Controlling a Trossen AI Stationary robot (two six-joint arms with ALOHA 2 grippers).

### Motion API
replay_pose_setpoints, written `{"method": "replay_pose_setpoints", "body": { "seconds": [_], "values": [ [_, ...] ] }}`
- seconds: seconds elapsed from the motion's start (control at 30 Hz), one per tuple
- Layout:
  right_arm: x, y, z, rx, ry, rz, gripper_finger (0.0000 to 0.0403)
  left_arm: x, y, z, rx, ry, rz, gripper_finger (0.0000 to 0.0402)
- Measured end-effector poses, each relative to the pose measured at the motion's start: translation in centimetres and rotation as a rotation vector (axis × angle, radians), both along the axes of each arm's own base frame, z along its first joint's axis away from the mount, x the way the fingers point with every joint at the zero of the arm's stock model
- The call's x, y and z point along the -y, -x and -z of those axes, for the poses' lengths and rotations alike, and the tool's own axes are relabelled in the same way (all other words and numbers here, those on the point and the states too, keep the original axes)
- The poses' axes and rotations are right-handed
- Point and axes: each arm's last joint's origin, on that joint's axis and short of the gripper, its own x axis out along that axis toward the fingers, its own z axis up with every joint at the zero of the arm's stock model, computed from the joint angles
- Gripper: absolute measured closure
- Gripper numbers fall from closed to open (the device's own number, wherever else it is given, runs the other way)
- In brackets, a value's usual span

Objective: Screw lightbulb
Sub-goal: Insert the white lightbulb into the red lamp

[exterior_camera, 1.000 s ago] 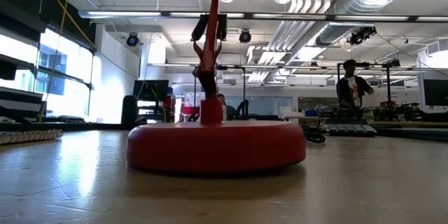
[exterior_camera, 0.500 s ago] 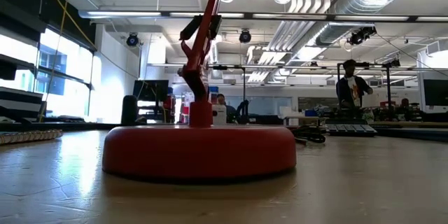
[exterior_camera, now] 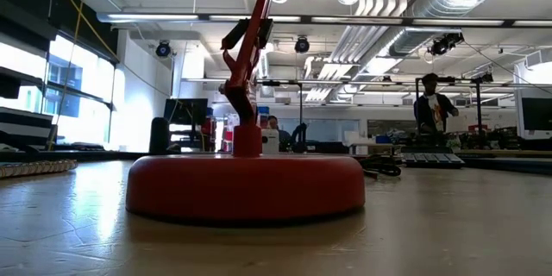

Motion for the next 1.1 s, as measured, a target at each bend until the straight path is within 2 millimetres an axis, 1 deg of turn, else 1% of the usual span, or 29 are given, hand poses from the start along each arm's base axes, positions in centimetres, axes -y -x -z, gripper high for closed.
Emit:
{"method": "replay_pose_setpoints", "body": {
  "seconds": [0.27,0.33,0.43,0.63,0.7,1.0,1.1],
  "values": [
    [-0.03,-0.03,0.04,-0.001,-0.001,-0.008,0.0119,0.03,0.00,0.01,0.001,0.003,0.002,0.0401],
    [-0.07,-0.04,0.16,0.001,-0.050,-0.018,0.0119,0.10,0.03,0.01,0.002,0.003,0.006,0.0401],
    [-0.09,-0.06,0.21,0.047,-0.231,-0.021,0.0119,0.18,0.06,0.01,0.002,0.004,0.008,0.0401],
    [0.13,-0.16,0.36,0.164,-0.665,0.012,0.0118,0.17,0.06,0.01,0.002,0.004,0.008,0.0401],
    [0.11,-0.18,0.42,0.190,-0.769,0.015,0.0118,0.17,0.06,0.01,0.002,0.004,0.008,0.0402],
    [0.17,-0.11,0.43,0.190,-0.747,0.033,0.0118,0.18,0.05,0.02,0.028,0.039,0.019,0.0401],
    [0.10,-0.12,0.43,0.180,-0.754,0.007,0.0118,0.17,0.06,0.02,0.029,0.040,0.019,0.0401]
  ]
}}
